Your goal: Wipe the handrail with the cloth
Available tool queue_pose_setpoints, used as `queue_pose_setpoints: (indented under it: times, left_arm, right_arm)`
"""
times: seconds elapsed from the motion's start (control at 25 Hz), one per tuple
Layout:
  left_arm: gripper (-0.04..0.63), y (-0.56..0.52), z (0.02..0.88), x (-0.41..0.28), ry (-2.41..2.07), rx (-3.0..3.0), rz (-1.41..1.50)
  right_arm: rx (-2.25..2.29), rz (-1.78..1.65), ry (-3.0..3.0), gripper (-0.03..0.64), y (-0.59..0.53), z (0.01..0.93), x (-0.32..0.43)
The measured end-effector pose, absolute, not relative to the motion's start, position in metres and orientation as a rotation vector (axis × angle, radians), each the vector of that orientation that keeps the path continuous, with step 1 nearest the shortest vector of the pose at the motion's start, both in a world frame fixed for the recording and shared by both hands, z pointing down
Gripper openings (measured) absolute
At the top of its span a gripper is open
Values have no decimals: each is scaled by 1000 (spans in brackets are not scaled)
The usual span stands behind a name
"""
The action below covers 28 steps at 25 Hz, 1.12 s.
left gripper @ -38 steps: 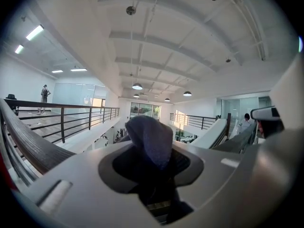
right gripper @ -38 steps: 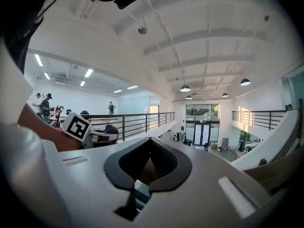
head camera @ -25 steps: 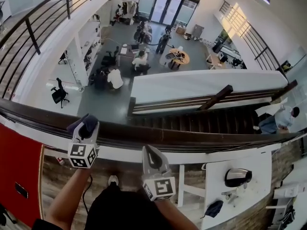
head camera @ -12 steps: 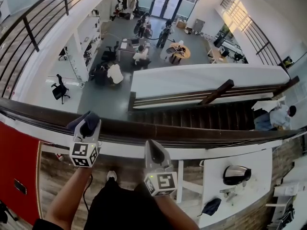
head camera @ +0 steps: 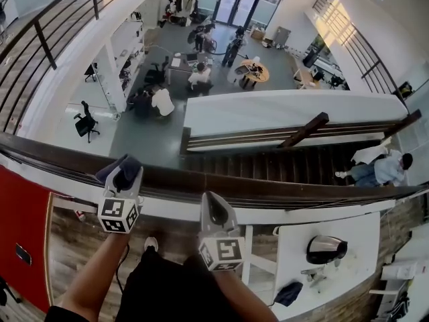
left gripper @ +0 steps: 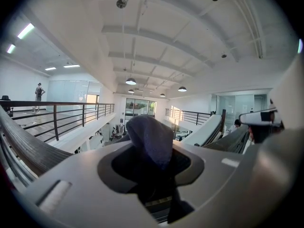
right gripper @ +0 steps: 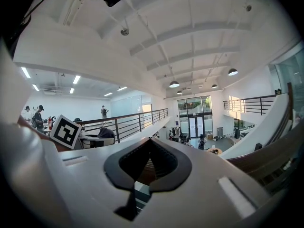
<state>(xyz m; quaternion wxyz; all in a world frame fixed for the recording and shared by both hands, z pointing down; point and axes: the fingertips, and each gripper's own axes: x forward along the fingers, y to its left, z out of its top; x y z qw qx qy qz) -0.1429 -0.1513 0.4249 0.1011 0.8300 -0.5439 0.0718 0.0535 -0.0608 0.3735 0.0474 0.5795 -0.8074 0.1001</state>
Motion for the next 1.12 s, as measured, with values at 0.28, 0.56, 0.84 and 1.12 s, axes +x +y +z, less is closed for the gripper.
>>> queue_pose_setpoints:
  times: [0.28,0.56,0.84,1.12]
  left_arm:
    - [140,-151,424,-130,-1635,2426,188]
    - [138,-150,425,-119,-1641,2422,187]
    - [140,-148,425,-103,-1635,2422,178]
    - [139,-148,422,-93,-1643,2425,177]
  right_arm:
    - [1799,324,-2427,2,-65,376,79]
    - [1787,325,-2407,2,-66,383,95]
    - [1742,303,-2443,2,-62,381,104]
    - [1736,282,-2457,2,-58,378,118]
